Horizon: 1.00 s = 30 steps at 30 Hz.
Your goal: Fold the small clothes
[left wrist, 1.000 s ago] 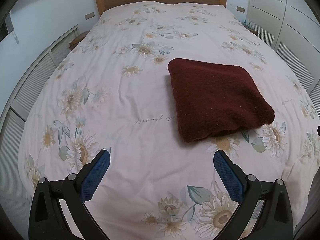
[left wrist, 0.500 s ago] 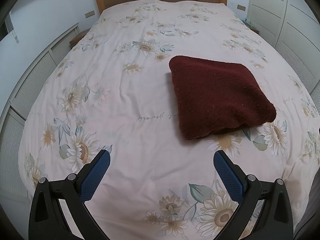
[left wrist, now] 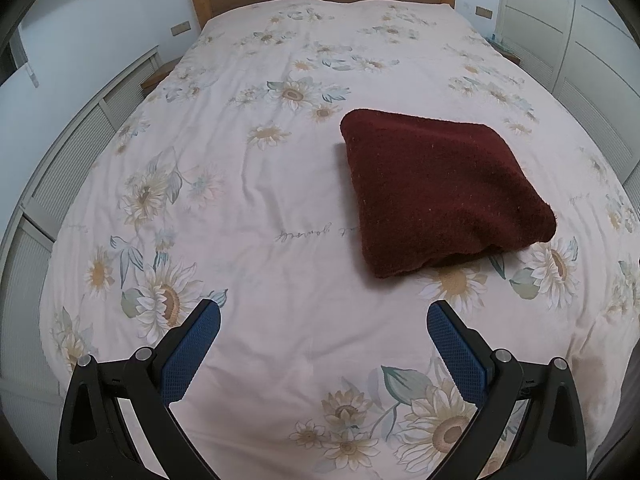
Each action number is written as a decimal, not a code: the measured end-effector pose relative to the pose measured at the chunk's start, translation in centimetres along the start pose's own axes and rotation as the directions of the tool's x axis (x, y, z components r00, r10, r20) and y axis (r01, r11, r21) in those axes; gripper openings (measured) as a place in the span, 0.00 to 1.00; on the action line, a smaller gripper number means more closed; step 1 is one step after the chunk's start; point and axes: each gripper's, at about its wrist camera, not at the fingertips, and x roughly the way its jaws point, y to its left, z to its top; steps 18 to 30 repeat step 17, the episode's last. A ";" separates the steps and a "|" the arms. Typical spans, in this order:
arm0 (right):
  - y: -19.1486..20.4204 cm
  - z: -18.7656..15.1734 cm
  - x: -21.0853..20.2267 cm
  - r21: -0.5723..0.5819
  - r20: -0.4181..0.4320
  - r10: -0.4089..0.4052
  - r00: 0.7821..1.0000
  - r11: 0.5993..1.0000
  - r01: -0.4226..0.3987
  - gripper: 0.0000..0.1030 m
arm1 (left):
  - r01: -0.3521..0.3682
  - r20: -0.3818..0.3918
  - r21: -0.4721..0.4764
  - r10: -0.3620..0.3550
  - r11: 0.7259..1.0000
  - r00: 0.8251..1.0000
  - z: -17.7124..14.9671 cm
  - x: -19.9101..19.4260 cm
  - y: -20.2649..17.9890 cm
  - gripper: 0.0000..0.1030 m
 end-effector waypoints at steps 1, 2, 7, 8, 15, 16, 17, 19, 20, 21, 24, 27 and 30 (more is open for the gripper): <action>0.0 0.0 0.1 -0.001 -0.002 0.001 1.000 1.000 -0.001 1.00 | 0.000 -0.002 0.003 0.000 1.000 1.000 0.0 0.0 0.0 0.99; 0.0 -0.1 0.1 -0.001 -0.003 0.002 1.000 1.000 -0.002 1.00 | -0.001 -0.004 0.005 0.001 1.000 1.000 -0.1 0.1 0.1 0.99; -0.1 0.0 0.4 0.001 -0.009 0.003 1.000 1.000 -0.003 1.00 | 0.000 -0.005 0.009 0.000 1.000 1.000 -0.2 0.1 0.1 0.99; -0.1 -0.1 0.5 0.001 -0.010 0.003 1.000 1.000 -0.003 1.00 | 0.001 -0.007 0.014 0.000 1.000 1.000 -0.2 0.1 0.2 0.99; -0.3 -0.1 0.8 -0.002 -0.019 0.000 1.000 1.000 0.000 1.00 | 0.008 -0.012 0.048 -0.008 0.999 1.000 -0.1 0.4 0.5 0.99; -0.3 -0.1 0.8 -0.002 -0.019 0.001 1.000 1.000 -0.001 1.00 | 0.009 -0.012 0.050 -0.008 0.999 1.000 -0.1 0.4 0.6 0.99; -0.2 -0.2 0.8 -0.002 -0.019 0.000 1.000 1.000 0.000 1.00 | 0.011 -0.012 0.054 -0.011 0.998 1.000 0.0 0.4 0.6 0.99; -0.2 -0.2 0.8 -0.002 -0.019 0.000 1.000 1.000 0.000 1.00 | 0.011 -0.012 0.054 -0.011 0.998 1.000 0.0 0.4 0.6 0.99; -0.2 -0.2 0.8 -0.002 -0.019 0.000 1.000 1.000 0.000 1.00 | 0.011 -0.012 0.054 -0.011 0.998 1.000 0.0 0.4 0.6 0.99; -0.2 -0.2 0.8 -0.002 -0.019 0.000 1.000 1.000 0.000 1.00 | 0.011 -0.012 0.054 -0.011 0.998 1.000 0.0 0.4 0.6 0.99; -0.2 -0.2 0.8 -0.002 -0.019 0.000 1.000 1.000 0.000 1.00 | 0.011 -0.012 0.054 -0.011 0.998 1.000 0.0 0.4 0.6 0.99; -0.2 -0.2 0.8 -0.002 -0.019 0.000 1.000 1.000 0.000 1.00 | 0.011 -0.012 0.054 -0.011 0.998 1.000 0.0 0.4 0.6 0.99; -0.2 -0.2 0.8 -0.002 -0.019 0.000 1.000 1.000 0.000 1.00 | 0.011 -0.012 0.054 -0.011 0.998 1.000 0.0 0.4 0.6 0.99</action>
